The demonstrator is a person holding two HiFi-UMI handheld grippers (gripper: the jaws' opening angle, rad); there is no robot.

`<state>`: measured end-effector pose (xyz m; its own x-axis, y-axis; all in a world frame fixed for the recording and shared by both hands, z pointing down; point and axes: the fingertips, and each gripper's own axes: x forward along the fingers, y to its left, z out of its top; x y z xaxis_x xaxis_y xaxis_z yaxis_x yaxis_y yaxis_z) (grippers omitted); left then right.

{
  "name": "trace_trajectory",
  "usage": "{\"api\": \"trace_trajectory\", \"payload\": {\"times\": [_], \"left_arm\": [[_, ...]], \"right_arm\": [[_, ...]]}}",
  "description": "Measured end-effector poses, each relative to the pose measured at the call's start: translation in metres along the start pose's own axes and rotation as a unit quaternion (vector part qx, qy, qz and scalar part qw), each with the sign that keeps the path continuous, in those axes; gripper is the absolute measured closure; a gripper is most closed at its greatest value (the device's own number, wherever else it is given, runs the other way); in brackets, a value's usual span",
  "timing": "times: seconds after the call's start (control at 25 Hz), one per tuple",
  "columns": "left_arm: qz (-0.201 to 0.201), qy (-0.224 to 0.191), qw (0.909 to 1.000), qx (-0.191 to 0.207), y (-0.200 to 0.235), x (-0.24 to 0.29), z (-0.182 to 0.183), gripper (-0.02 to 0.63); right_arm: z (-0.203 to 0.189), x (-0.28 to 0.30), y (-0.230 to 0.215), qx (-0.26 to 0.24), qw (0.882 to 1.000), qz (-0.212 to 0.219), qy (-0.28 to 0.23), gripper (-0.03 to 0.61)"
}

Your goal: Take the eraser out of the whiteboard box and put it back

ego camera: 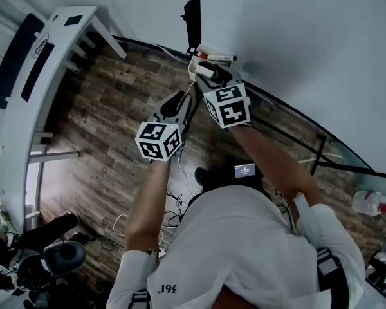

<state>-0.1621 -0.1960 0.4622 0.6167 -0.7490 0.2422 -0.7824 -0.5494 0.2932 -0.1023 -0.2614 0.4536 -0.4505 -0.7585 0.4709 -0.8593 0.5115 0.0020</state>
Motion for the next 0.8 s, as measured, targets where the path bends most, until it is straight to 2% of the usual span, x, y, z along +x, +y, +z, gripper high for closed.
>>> {"api": "trace_trajectory", "payload": {"times": [0.24,0.52,0.8], "left_arm": [[0.0,0.001,1.0,0.0,0.003,0.008,0.005,0.537],[-0.012,0.009,0.9998,0.011,-0.007,0.036,0.006,0.448],[-0.009,0.014,0.9996,0.023,-0.011,0.059,0.007,0.391]], "right_arm": [[-0.003,-0.005,-0.003,0.007,1.0,0.005,0.0,0.337],[-0.006,-0.025,-0.014,0.023,1.0,0.011,-0.009,0.337],[-0.004,-0.042,-0.016,0.03,0.999,0.039,-0.023,0.337]]}}
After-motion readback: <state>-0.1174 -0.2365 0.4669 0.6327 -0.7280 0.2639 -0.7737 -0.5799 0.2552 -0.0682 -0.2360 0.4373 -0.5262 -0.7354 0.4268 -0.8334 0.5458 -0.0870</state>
